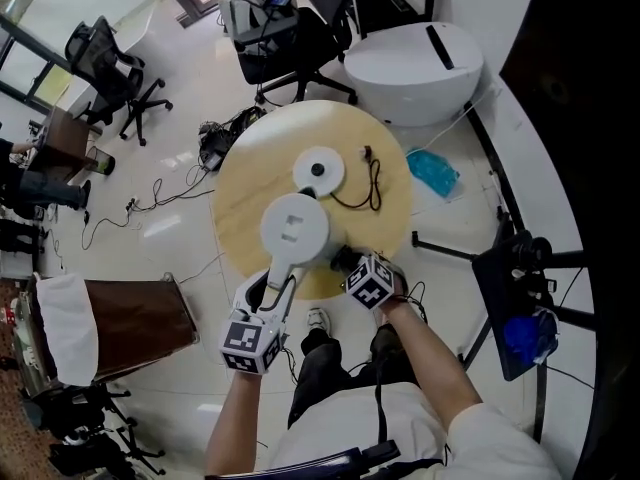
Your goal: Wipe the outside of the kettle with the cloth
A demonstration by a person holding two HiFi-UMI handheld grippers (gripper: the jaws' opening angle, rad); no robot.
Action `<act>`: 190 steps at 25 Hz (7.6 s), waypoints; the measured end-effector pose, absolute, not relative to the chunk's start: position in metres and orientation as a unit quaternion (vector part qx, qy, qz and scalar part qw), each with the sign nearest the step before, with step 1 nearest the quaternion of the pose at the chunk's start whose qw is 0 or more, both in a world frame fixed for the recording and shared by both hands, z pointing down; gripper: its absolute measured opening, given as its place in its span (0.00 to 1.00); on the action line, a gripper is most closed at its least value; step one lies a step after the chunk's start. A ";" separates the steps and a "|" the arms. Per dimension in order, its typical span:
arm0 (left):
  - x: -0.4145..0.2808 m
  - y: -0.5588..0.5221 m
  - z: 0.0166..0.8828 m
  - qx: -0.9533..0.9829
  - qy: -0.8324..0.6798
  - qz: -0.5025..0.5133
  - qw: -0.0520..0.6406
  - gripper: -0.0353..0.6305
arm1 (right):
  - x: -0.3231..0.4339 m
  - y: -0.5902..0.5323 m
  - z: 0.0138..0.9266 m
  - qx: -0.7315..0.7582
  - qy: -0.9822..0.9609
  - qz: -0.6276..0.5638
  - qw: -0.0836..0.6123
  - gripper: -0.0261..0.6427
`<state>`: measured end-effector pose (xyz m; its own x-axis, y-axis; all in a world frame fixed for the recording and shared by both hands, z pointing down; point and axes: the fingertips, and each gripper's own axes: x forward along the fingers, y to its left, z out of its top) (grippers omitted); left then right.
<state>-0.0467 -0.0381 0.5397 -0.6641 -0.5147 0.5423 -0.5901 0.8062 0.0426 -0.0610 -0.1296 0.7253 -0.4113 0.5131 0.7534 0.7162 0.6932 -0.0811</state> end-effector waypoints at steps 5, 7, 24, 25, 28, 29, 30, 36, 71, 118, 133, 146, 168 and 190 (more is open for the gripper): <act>-0.047 -0.036 0.540 0.303 -0.910 0.068 0.275 0.30 | -0.074 -0.136 0.667 -0.380 -0.849 -0.149 0.336 0.08; -0.048 -0.037 0.540 0.303 -0.910 0.068 0.275 0.30 | -0.077 -0.138 0.633 -0.387 -0.854 -0.174 0.302 0.08; -0.047 -0.037 0.538 0.311 -0.908 0.068 0.272 0.30 | -0.086 -0.146 0.660 -0.413 -0.816 -0.272 0.298 0.08; -0.047 -0.037 0.538 0.312 -0.908 0.068 0.273 0.30 | -0.087 -0.146 0.676 -0.413 -0.811 -0.275 0.311 0.08; -0.047 -0.037 0.537 0.312 -0.907 0.070 0.274 0.30 | -0.090 -0.148 0.714 -0.421 -0.787 -0.299 0.338 0.09; -0.047 -0.037 0.537 0.312 -0.907 0.070 0.274 0.30 | -0.092 -0.149 0.722 -0.425 -0.779 -0.309 0.341 0.09; -0.047 -0.038 0.538 0.312 -0.907 0.070 0.273 0.30 | -0.095 -0.151 0.727 -0.429 -0.773 -0.319 0.342 0.09; -0.046 -0.038 0.539 0.312 -0.907 0.071 0.274 0.30 | -0.109 -0.154 0.748 -0.457 -0.733 -0.369 0.343 0.09; -0.045 -0.041 0.542 0.301 -0.911 0.068 0.275 0.30 | -0.159 -0.143 0.743 -0.494 -0.665 -0.525 0.195 0.09; -0.121 0.018 0.443 0.573 -0.805 0.039 0.150 0.05 | -0.033 -0.149 0.487 -0.053 -0.953 -0.115 0.274 0.09; -0.149 -0.089 0.468 0.760 -0.606 0.176 0.154 0.05 | -0.036 -0.117 0.468 0.044 -0.965 -0.045 0.256 0.09; -0.140 -0.101 0.507 0.857 -0.433 0.244 0.138 0.05 | -0.036 -0.081 0.454 0.236 -0.934 0.001 0.268 0.09; -0.126 -0.105 0.513 0.893 -0.318 0.284 0.145 0.05 | -0.082 -0.041 0.582 0.426 -0.846 0.138 0.290 0.09; -0.124 -0.101 0.514 0.882 -0.326 0.316 0.122 0.05 | -0.088 -0.038 0.718 0.452 -0.779 0.201 0.386 0.09</act>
<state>-0.1241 -0.1013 0.5141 0.5870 -0.4991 0.6374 -0.6528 -0.7575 0.0081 -0.0882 -0.0378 0.7180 -0.2942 -0.5489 0.7824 -0.8589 0.5109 0.0354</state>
